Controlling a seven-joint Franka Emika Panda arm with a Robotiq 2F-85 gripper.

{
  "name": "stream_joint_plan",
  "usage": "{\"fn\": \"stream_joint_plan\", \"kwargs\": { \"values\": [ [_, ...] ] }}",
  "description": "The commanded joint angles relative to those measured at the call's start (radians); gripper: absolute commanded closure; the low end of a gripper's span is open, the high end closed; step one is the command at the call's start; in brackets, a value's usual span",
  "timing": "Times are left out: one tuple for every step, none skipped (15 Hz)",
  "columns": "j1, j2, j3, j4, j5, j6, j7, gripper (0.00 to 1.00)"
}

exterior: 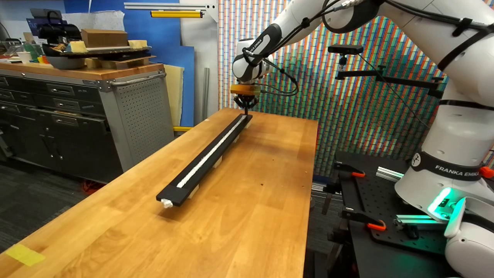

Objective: Straighten the white string on the black object

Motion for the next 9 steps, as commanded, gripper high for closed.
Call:
{"fn": "stream_joint_plan", "kwargs": {
  "values": [
    [-0.002, 0.012, -0.006, 0.021, -0.002, -0.004, 0.003, 1.00],
    [0.003, -0.001, -0.005, 0.006, -0.002, 0.013, 0.002, 1.00],
    [0.009, -0.016, -0.004, -0.012, -0.003, 0.027, -0.001, 1.00],
    [0.016, -0.030, -0.004, -0.030, -0.006, 0.041, -0.005, 1.00],
    [0.023, -0.037, -0.007, -0.041, -0.008, 0.054, -0.003, 1.00],
    [0.026, -0.043, -0.007, -0.048, -0.008, 0.065, -0.004, 1.00],
    [0.030, -0.045, -0.009, -0.051, -0.009, 0.074, -0.002, 1.00],
    [0.034, -0.047, -0.010, -0.056, -0.009, 0.082, -0.001, 1.00],
    [0.037, -0.051, -0.010, -0.064, -0.009, 0.088, -0.001, 1.00]
  ]
}}
